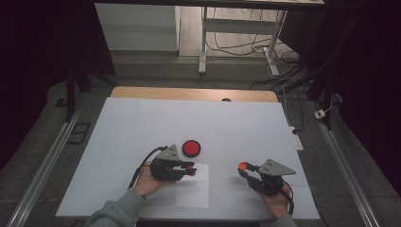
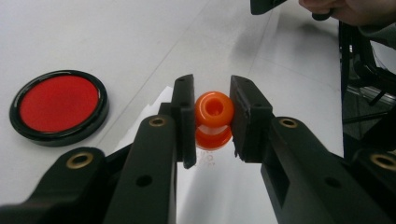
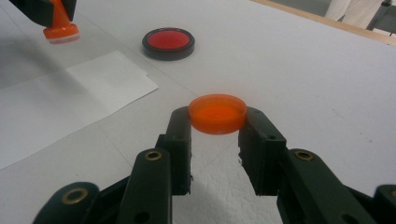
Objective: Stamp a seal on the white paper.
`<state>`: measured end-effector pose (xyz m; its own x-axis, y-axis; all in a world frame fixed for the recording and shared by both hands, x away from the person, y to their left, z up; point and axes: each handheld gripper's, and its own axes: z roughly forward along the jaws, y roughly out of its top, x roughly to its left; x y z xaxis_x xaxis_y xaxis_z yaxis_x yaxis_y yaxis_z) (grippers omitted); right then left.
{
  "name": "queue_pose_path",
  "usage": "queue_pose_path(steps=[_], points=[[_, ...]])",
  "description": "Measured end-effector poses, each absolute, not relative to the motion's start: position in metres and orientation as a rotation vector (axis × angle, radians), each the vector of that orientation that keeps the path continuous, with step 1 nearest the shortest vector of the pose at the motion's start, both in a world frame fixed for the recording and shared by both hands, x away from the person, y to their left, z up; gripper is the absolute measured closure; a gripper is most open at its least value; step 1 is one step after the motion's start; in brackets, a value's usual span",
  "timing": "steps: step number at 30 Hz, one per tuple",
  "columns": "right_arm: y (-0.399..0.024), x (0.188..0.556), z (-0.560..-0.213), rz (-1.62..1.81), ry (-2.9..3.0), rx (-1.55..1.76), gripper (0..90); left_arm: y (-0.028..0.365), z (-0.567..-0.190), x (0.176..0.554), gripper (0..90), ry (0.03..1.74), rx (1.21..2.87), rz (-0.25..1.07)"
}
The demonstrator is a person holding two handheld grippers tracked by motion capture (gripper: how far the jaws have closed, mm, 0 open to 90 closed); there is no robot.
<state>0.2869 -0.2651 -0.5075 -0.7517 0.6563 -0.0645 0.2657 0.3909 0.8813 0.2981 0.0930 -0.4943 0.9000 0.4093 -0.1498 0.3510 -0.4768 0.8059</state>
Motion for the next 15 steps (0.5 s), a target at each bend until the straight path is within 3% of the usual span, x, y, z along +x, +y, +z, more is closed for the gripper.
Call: queue_pose_path(steps=[15], points=[[-0.265,0.287,-0.508,1.314,2.251,0.790,64.5,0.086,-0.507,0.296,72.0,0.532,2.154,0.066]])
